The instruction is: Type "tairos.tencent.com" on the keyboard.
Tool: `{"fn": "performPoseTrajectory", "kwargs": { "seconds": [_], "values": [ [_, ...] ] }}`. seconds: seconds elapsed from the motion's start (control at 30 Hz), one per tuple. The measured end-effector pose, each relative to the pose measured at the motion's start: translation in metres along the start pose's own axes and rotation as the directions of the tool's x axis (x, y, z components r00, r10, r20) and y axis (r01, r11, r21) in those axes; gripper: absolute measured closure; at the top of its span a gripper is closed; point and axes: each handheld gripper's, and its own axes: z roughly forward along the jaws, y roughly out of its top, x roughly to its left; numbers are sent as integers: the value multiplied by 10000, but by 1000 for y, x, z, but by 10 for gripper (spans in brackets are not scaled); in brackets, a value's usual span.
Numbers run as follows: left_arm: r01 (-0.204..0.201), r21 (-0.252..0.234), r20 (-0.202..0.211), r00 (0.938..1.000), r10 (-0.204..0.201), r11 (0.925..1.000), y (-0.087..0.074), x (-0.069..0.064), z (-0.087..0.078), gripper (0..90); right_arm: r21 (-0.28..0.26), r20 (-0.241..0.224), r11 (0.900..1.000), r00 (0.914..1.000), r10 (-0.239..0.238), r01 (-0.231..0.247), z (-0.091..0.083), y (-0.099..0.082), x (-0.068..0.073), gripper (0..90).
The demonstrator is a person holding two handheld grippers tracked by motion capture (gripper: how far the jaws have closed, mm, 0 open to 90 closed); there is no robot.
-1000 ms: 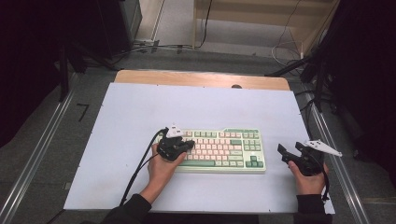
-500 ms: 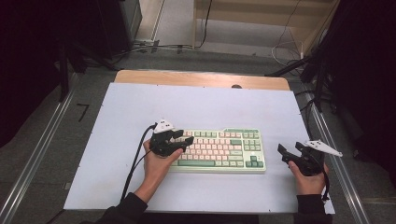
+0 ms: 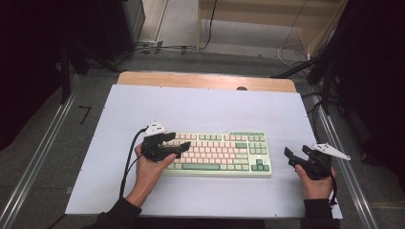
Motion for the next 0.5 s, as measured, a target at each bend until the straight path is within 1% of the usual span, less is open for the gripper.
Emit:
{"fn": "performPoseTrajectory", "kwargs": {
  "seconds": [0.03, 0.07, 0.13, 0.2, 0.23, 0.3, 0.33, 0.37, 0.4, 0.43, 0.5],
  "values": [
    [83, 24, -44, 10000, -83, 10000, -3, 4, -3, 285, -28, -12, 10000, 10000, -11, 11, 0, 0, 0, 232],
    [83, 24, -44, 10000, -83, 10000, -3, 4, -3, 286, -29, -20, 10000, 10000, -7, 7, 0, 0, 0, 232],
    [168, 90, -239, 9996, -166, 9998, -6, 7, -5, 289, -32, -22, 10000, 10000, -9, 9, 0, 0, -1, 233],
    [77, 152, -562, 9984, -68, 9999, -11, 10, -6, 288, -34, -35, 10000, 10000, 13, -13, 0, 0, -1, 233],
    [-5, 154, -675, 9977, 15, 9999, -17, 11, -9, 319, -39, -37, 10000, 10000, 22, -22, 0, 0, -1, 233],
    [-38, 149, -686, 9976, 48, 9999, -19, 11, -11, 331, -37, -33, 10000, 10000, 31, -31, 0, 0, -1, 233],
    [-49, 110, -700, 9975, 57, 9999, -20, 11, -13, 351, -35, -34, 10000, 10000, 28, -28, 0, 0, -1, 233],
    [-73, 100, -647, 9979, 79, 9999, -22, 11, -14, 411, -27, -22, 10000, 10000, 43, -43, 0, 0, -1, 233],
    [-102, 94, -609, 9981, 108, 9999, -23, 11, -16, 411, -27, -22, 10000, 10000, 43, -43, 0, 0, -1, 233],
    [-93, 87, -563, 9984, 98, 9999, -23, 10, -17, 512, -23, -4, 10000, 10000, 21, -21, 0, 0, -1, 232],
    [-170, 148, -381, 9991, 176, 9997, -24, 10, -18, 646, -22, 11, 10000, 10000, -1, 1, 0, 0, -1, 233]
  ]
}}
